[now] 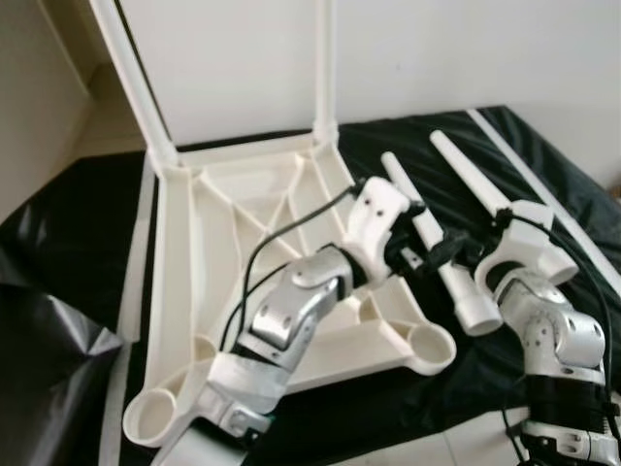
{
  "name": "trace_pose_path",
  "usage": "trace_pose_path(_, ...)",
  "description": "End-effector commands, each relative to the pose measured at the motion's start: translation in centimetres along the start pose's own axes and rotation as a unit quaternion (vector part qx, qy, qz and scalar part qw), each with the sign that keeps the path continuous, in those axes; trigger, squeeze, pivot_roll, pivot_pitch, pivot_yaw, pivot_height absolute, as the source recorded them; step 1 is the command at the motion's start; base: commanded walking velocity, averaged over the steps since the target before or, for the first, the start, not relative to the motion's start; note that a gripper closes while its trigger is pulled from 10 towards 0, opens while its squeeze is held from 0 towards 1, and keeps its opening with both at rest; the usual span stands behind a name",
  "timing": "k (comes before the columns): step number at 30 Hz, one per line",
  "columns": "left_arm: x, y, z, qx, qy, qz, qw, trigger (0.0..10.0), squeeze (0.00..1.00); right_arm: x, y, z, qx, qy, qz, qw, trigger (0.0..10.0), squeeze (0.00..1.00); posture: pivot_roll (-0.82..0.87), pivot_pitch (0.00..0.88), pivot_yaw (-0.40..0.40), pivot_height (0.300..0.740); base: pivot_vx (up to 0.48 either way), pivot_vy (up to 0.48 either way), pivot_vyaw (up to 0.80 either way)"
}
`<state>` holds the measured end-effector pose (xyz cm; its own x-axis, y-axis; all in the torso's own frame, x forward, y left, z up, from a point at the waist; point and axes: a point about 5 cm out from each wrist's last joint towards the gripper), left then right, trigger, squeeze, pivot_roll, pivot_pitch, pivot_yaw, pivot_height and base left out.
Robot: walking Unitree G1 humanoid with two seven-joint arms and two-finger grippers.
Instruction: Building children table
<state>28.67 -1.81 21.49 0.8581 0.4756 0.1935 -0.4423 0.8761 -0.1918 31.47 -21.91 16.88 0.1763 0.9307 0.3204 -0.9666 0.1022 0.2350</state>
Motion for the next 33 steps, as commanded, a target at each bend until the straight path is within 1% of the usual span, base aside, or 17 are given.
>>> trace_pose_path(1,-0.5,0.8,-0.2,0.005,0.001,-0.026,1.000,10.0,0.00,0.0,-0.4,0.0,0.023,0.011,0.004,1.000,10.0,0.00,-0.06,0.055,0.008,0.740,0.000,0.000,0.00)
trace_pose_path(2,-0.5,0.8,-0.2,0.005,0.001,-0.026,1.000,10.0,0.00,0.0,-0.4,0.0,0.023,0.011,0.004,1.000,10.0,0.00,-0.06,0.055,0.008,0.740,0.000,0.000,0.00)
trace_pose_path(3,-0.7,1.5,-0.4,0.009,-0.003,-0.033,0.999,10.0,0.00,0.0,-0.9,-0.1,0.048,0.021,0.011,0.999,10.0,0.00,-0.06,0.056,0.006,0.740,0.000,0.000,0.00)
trace_pose_path(4,-0.7,1.5,-0.4,0.009,-0.003,-0.033,0.999,10.0,0.00,0.0,-0.9,-0.1,0.048,0.021,0.011,0.999,10.0,0.00,-0.06,0.056,0.006,0.740,0.000,0.000,0.00)
trace_pose_path(5,-0.8,1.8,-0.5,0.012,-0.006,-0.037,0.999,10.0,0.00,0.0,-1.1,-0.3,0.059,0.032,0.015,0.998,10.0,0.00,-0.06,0.056,0.006,0.740,0.000,0.000,0.00)
trace_pose_path(8,-1.0,2.3,-0.6,0.017,-0.012,-0.043,0.999,10.0,0.00,-0.2,-1.4,-0.9,0.105,0.051,0.028,0.993,10.0,0.00,-0.05,0.056,0.000,0.740,0.000,0.000,0.00)
trace_pose_path(9,-1.0,2.3,-0.5,0.017,-0.013,-0.041,0.999,10.0,0.00,-0.2,-1.5,-1.0,0.121,0.049,0.034,0.991,10.0,0.00,-0.05,0.056,-0.001,0.740,0.000,0.000,0.00)
trace_pose_path(16,-0.9,2.4,-0.4,0.018,-0.014,-0.035,0.999,10.0,0.00,-0.1,-1.5,-1.1,0.146,0.055,0.049,0.987,10.0,0.00,-0.05,0.052,-0.007,0.740,0.000,0.000,0.00)
trace_pose_path(18,-0.9,2.5,-0.3,0.017,-0.014,-0.033,0.999,10.0,0.00,-0.3,-1.5,-1.3,0.164,0.062,0.046,0.983,10.0,0.00,-0.05,0.043,-0.009,0.740,0.000,0.000,0.00)
trace_pose_path(19,-0.9,2.5,-0.3,0.017,-0.014,-0.033,0.999,10.0,0.00,-0.3,-1.5,-1.3,0.164,0.062,0.046,0.983,10.0,0.00,-0.05,0.043,-0.009,0.740,0.000,0.000,0.00)
trace_pose_path(21,-1.0,2.4,-0.2,0.015,-0.014,-0.032,0.999,10.0,0.00,-0.6,-1.4,-1.8,0.186,0.066,0.042,0.980,10.0,0.00,-0.05,0.043,-0.009,0.740,0.000,0.000,0.00)
trace_pose_path(22,-1.0,2.4,-0.2,0.015,-0.014,-0.032,0.999,10.0,0.00,-0.6,-1.4,-1.8,0.186,0.066,0.042,0.980,10.0,0.00,-0.05,0.043,-0.009,0.740,0.000,0.000,0.00)
trace_pose_path(24,-1.0,2.2,0.0,0.012,-0.016,-0.032,0.999,10.0,0.00,-0.9,-1.3,-2.5,0.222,0.061,0.033,0.973,10.0,0.00,-0.06,0.036,-0.007,0.740,0.000,0.000,0.00)
trace_pose_path(27,-1.0,2.2,0.0,0.011,-0.016,-0.032,0.999,10.0,0.00,-1.0,-1.3,-2.7,0.231,0.060,0.031,0.971,10.0,0.00,-0.06,0.032,-0.006,0.740,0.000,0.000,0.00)
trace_pose_path(30,-0.8,2.0,0.2,0.006,-0.015,-0.029,0.999,10.0,0.00,-1.3,-1.2,-3.7,0.265,0.055,0.024,0.962,10.0,0.00,-0.07,0.025,-0.006,0.740,0.000,0.000,0.00)
trace_pose_path(32,-0.8,2.0,0.2,0.006,-0.015,-0.029,0.999,10.0,0.00,-1.3,-1.2,-3.7,0.265,0.055,0.024,0.962,10.0,0.00,-0.07,0.025,-0.006,0.740,0.000,0.000,0.00)
trace_pose_path(33,-0.9,1.9,0.2,0.005,-0.015,-0.029,0.999,10.0,0.00,-1.4,-1.2,-4.1,0.274,0.056,0.020,0.960,10.0,0.00,-0.07,0.026,-0.007,0.740,0.000,0.000,0.00)
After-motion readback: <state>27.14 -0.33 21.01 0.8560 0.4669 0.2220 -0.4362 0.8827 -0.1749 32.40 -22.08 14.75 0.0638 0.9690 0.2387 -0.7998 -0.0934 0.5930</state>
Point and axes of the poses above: a point about 5 cm out from each wrist's last joint towards the gripper, its own y axis pointing back from the gripper into the wrist, its own z axis along the axis of the wrist's last joint, x = y × z, and after that the axes turned 9 degrees about -y, right-handed
